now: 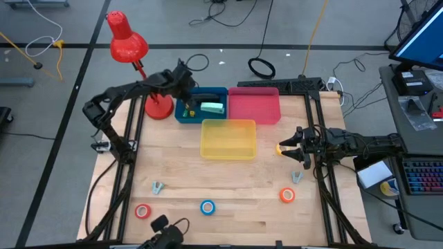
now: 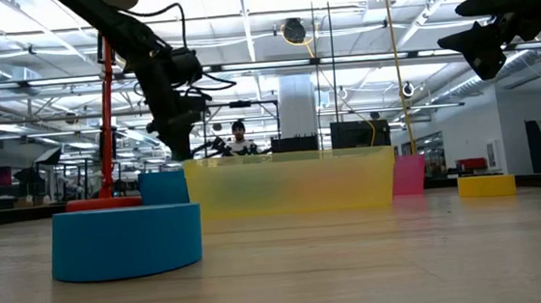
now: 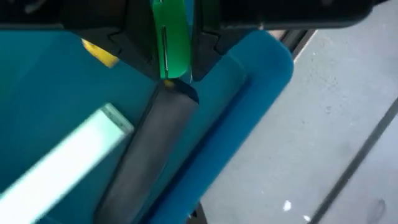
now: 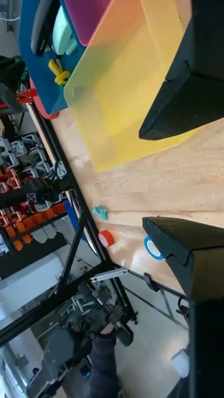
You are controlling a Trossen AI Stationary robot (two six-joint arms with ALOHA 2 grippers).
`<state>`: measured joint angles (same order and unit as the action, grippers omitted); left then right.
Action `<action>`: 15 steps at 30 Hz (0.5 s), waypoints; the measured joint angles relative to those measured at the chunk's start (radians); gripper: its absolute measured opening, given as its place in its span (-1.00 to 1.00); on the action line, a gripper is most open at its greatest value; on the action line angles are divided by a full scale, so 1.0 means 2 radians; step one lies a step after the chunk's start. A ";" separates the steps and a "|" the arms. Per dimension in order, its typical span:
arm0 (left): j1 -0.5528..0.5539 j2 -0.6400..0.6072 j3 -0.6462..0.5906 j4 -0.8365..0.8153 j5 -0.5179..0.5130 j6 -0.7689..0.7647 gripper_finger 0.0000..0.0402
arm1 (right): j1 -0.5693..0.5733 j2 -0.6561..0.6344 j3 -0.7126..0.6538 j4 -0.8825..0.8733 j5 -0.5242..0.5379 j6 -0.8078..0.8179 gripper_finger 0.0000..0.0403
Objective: Pick and place Stapler, Stapler remover, tape
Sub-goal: Put the green stapler into the blue bin
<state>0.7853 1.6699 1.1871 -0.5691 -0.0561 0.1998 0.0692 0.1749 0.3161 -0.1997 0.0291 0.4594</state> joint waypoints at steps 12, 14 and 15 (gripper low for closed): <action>0.017 0.043 -0.017 0.037 -0.007 -0.033 -0.62 | 0.000 0.000 0.000 0.000 0.000 0.005 0.03; 0.018 0.057 -0.018 0.038 -0.007 -0.034 -0.62 | 0.000 0.000 0.000 0.000 0.000 0.011 0.03; 0.018 0.063 -0.018 0.045 -0.008 -0.034 -0.62 | 0.000 0.000 0.000 0.000 0.000 0.013 0.03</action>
<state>0.8205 1.7966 1.1515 -0.4785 -0.0718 0.1322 0.0692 0.1749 0.3161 -0.2001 0.0288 0.4852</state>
